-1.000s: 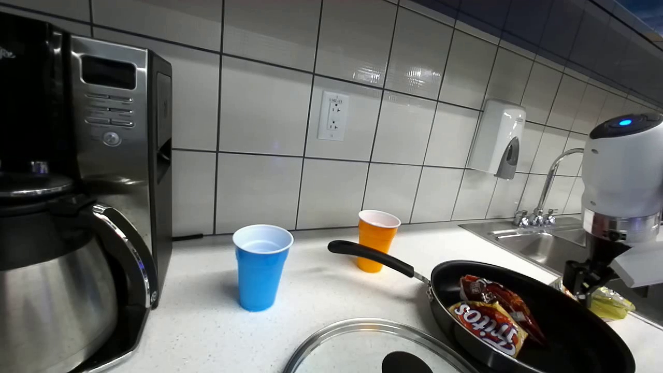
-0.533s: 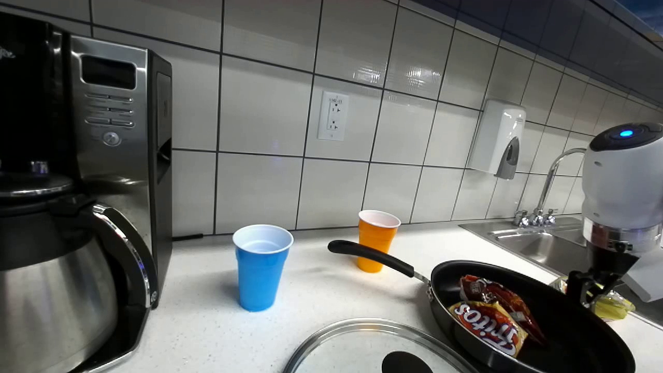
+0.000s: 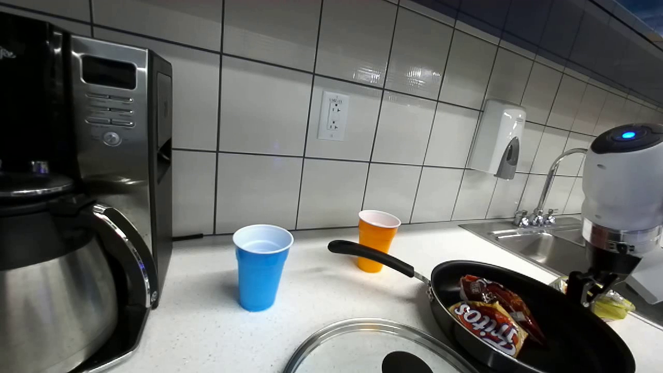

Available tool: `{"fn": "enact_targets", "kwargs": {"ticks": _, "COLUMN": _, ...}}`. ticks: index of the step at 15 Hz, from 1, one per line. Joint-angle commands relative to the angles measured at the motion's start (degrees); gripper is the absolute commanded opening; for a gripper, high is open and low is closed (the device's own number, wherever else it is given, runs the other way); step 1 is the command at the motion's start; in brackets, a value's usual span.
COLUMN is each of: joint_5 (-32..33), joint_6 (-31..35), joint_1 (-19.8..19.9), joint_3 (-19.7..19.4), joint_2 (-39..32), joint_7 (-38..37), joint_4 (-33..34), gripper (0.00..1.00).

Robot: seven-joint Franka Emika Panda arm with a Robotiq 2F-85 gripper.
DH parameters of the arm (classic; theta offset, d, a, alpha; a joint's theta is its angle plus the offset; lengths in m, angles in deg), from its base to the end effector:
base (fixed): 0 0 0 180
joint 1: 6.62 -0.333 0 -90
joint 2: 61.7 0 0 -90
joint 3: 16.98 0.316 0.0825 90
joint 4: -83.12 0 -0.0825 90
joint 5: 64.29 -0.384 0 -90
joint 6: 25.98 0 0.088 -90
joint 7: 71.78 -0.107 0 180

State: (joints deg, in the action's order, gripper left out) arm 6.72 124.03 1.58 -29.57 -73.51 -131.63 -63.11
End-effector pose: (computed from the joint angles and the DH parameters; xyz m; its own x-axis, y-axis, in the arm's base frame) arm 0.4024 -0.1352 0.1774 0.9680 -0.2177 0.1247 -0.2505 -0.8128 0.5260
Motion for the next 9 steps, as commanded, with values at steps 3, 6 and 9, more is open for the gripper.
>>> {"fn": "enact_targets", "kwargs": {"ticks": 3, "joint_5": 2.0, "joint_6": 0.2, "joint_1": 0.5, "joint_3": -1.0, "joint_2": 2.5, "joint_7": -0.7, "joint_4": -1.3, "gripper": 1.0}}
{"fn": "enact_targets", "kwargs": {"ticks": 6, "joint_5": 1.7, "joint_6": 0.2, "joint_1": 1.3, "joint_3": -0.8, "joint_2": 3.5, "joint_7": -0.2, "joint_4": -1.8, "gripper": 1.0}}
{"fn": "enact_targets", "kwargs": {"ticks": 9, "joint_5": 1.5, "joint_6": 0.0, "joint_1": 1.3, "joint_3": -0.6, "joint_2": 4.1, "joint_7": 0.1, "joint_4": -2.3, "gripper": 1.0}}
